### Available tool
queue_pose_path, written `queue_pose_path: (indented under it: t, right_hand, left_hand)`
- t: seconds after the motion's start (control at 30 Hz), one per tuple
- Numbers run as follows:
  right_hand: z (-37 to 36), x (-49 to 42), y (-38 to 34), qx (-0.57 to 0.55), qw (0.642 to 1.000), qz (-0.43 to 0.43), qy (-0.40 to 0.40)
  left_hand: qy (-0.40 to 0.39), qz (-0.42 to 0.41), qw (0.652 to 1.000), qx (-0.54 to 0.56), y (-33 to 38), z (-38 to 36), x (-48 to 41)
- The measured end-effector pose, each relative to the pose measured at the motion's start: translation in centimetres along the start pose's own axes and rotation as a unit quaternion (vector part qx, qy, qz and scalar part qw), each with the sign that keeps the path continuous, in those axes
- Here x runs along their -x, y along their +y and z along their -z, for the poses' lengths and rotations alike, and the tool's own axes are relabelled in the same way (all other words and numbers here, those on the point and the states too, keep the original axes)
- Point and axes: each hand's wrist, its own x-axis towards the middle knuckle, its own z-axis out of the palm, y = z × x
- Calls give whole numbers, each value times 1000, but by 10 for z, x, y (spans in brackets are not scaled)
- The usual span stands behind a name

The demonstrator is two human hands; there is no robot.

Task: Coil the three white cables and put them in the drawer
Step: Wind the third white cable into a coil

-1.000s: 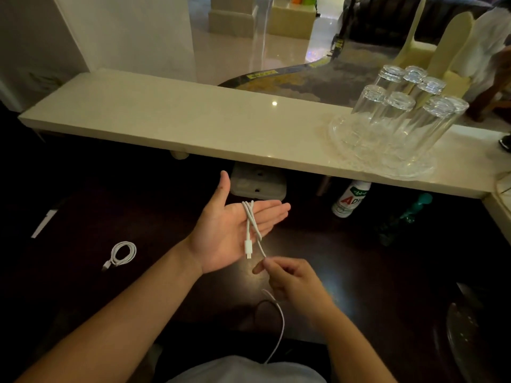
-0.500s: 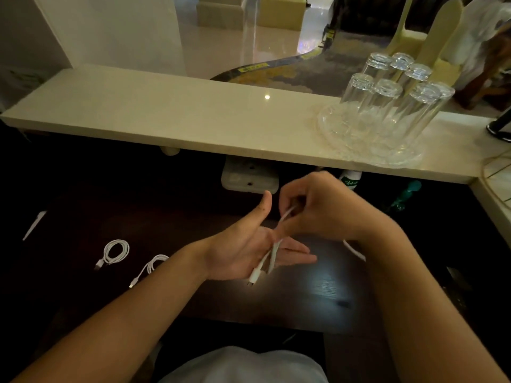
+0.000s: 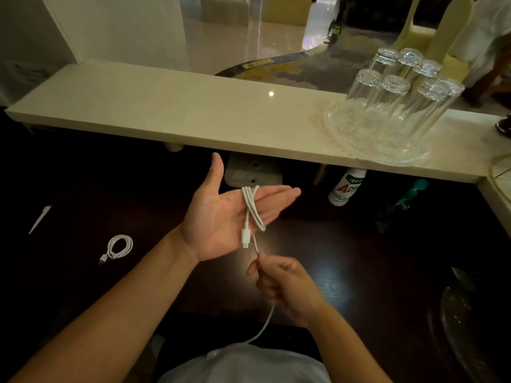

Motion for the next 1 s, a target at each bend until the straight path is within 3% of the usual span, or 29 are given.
queue_pose_path:
  t: [0.1, 0.23, 0.3, 0.33, 0.43, 0.5, 0.57, 0.63, 0.73, 0.83, 0.9, 1.0]
  right_hand:
    - [-4, 24, -14, 232, 970, 67, 39]
    - [-5, 48, -73, 510, 843, 170, -3]
    - [-7, 51, -111, 601, 767, 226, -16]
    - [-6, 48, -126, 614, 751, 243, -16]
    - [4, 20, -154, 565, 793, 229, -7]
    - [22, -6, -151, 473, 856, 209, 13]
    - [40, -24, -124, 348, 920, 178, 30]
    - [44, -33, -76, 234, 966, 107, 29]
    - [21, -21, -11, 111, 994, 23, 9]
    - [-4, 3, 7, 165, 986, 27, 20]
    - [-9, 16, -5, 346, 933, 95, 33]
    - [-14, 34, -45, 617, 772, 156, 7]
  left_hand:
    - [52, 23, 994, -98, 5, 8, 2]
    - [83, 135, 948, -275, -8, 16, -1]
    - [48, 189, 930, -311, -16, 17, -3]
    - [16, 215, 927, -305, -19, 16, -3]
    - [-49, 273, 920, -277, -22, 8, 1]
    - [-102, 272, 938, -190, -18, 1, 5]
    - [-108, 221, 966, -76, -11, -6, 8]
    - [-72, 155, 985, -34, -5, -5, 7]
    - [-16, 85, 996, -23, 1, 0, 6]
    - [46, 39, 998, -9, 2, 7, 8]
    - [76, 39, 995, -49, -1, 11, 6]
    - [92, 91, 980, -152, -10, 9, -1]
